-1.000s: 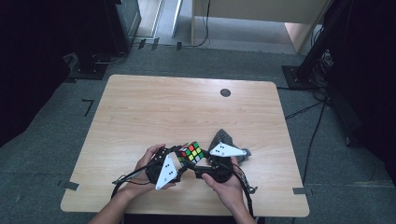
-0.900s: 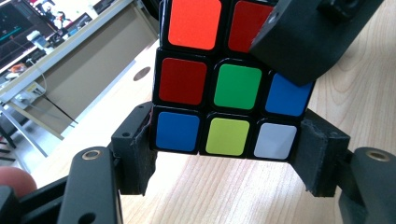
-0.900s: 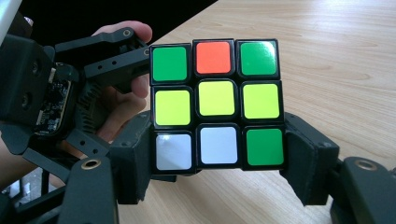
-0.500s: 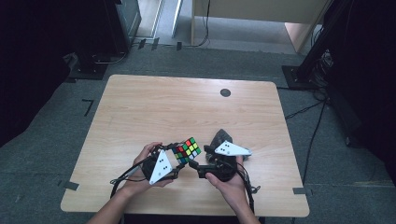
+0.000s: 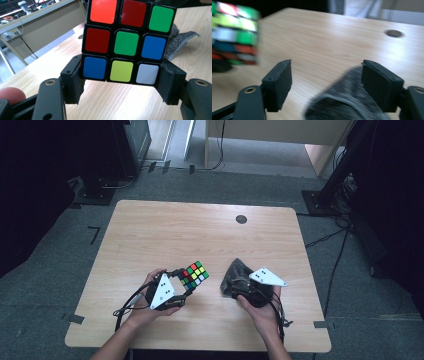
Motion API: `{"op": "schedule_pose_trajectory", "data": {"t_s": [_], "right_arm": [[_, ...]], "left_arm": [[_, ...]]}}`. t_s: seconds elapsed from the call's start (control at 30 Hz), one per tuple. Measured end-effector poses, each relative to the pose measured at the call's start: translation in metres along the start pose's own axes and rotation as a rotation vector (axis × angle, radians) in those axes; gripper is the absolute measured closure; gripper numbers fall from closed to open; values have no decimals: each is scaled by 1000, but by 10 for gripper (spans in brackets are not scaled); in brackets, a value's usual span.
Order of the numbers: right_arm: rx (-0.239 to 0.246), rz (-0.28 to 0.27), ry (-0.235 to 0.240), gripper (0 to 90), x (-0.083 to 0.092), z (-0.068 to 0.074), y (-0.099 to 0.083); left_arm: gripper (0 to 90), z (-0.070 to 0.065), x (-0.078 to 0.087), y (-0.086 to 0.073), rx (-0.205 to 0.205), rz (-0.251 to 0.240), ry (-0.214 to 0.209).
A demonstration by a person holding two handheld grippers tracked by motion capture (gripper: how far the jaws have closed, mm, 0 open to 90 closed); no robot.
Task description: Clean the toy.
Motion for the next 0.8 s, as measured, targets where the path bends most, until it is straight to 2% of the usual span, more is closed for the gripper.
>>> {"op": "schedule_pose_trajectory", "data": {"t_s": [0.1, 0.2, 0.33, 0.47, 0.53, 0.8], "right_arm": [[25, 34, -93, 311, -6, -10, -11], [35, 73, -101, 317, -13, -15, -18], [60, 135, -111, 337, -22, -14, -28], [74, 234, -158, 375, -33, -12, -39], [76, 261, -167, 401, -36, -13, -44], [57, 265, -165, 625, -37, -16, -49]], "left_arm": [[333, 1, 1, 0, 15, -4, -6], [333, 2, 1, 0, 29, -8, -11], [333, 5, 2, -1, 58, -10, -7], [332, 9, 3, -1, 86, -13, -1], [332, 10, 5, -1, 93, -16, -1], [332, 8, 3, -2, 102, -7, -22]]}}
Point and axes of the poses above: each handheld gripper's, and its own axes: x roughly backward along the jaws, y roughly out of its top, z roughly to its left, the point moved 1 cm from there along -x, roughly forward along the jaws, and after that the axes turned 2 degrees about -x, right-handed, at the moved point
